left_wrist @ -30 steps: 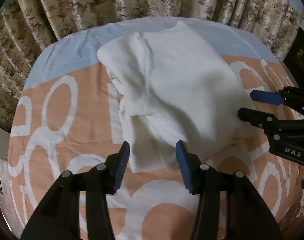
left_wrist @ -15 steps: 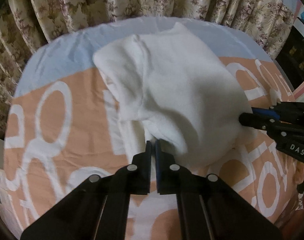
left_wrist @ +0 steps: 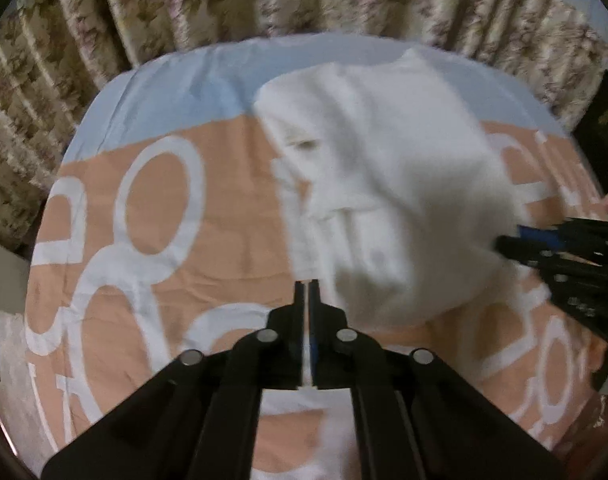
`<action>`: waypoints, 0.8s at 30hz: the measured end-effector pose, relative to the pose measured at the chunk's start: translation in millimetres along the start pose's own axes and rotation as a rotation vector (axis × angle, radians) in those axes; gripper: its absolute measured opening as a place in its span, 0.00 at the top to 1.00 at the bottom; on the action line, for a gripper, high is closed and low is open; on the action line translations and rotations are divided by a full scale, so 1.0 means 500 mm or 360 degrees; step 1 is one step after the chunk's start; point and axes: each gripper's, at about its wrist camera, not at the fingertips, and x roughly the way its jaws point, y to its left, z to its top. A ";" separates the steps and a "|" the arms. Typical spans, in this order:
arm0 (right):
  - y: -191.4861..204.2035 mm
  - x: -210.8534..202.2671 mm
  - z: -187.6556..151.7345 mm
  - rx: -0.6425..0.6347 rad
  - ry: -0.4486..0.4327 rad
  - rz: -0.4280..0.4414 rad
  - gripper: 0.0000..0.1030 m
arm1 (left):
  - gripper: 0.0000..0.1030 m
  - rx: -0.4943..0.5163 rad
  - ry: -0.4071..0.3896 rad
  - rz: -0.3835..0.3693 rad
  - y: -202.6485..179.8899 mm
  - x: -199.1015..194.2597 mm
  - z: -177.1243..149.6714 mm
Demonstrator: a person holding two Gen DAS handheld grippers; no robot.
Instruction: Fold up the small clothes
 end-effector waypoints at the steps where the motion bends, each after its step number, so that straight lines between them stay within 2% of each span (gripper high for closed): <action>1: -0.003 -0.004 0.001 0.0005 -0.0007 0.0008 0.80 | 0.59 0.0004 -0.0011 -0.0022 -0.010 -0.002 0.004; 2: -0.005 -0.008 0.001 0.0005 -0.0010 0.0014 0.78 | 0.46 0.0009 -0.0036 -0.0041 -0.024 -0.009 0.004; 3: -0.007 -0.010 -0.001 0.0004 -0.0013 0.0014 0.77 | 0.38 0.0018 -0.0056 -0.0047 -0.035 -0.013 0.004; 8: -0.015 -0.026 -0.010 0.0017 -0.0036 0.0015 0.75 | 0.39 0.0009 -0.0061 -0.0135 -0.073 -0.007 0.013; 9: -0.017 -0.027 -0.013 0.0016 -0.0038 0.0004 0.75 | 0.46 0.0015 -0.0050 -0.0132 -0.080 0.003 0.015; 10: -0.018 -0.028 -0.015 0.0016 -0.0035 0.0001 0.75 | 0.71 0.0029 -0.0041 -0.0134 -0.084 0.012 0.018; 11: -0.021 -0.027 -0.019 0.0021 -0.0029 0.0004 0.75 | 0.85 0.0042 -0.0014 -0.0144 -0.091 0.025 0.021; 12: -0.024 -0.025 -0.022 0.0024 -0.0024 0.0003 0.75 | 0.92 0.0042 0.0012 -0.0145 -0.093 0.038 0.021; 16: -0.023 -0.022 -0.025 0.0015 -0.0031 0.0015 0.74 | 0.93 0.0024 0.0029 -0.0140 -0.077 0.066 0.019; 19: -0.010 -0.026 -0.019 -0.0030 -0.0050 0.0030 0.86 | 0.93 0.0007 0.0006 -0.0165 -0.057 0.052 0.020; 24: 0.012 -0.032 -0.007 -0.0057 -0.0049 0.0074 0.89 | 0.93 0.0037 -0.0014 -0.0131 -0.035 0.023 0.015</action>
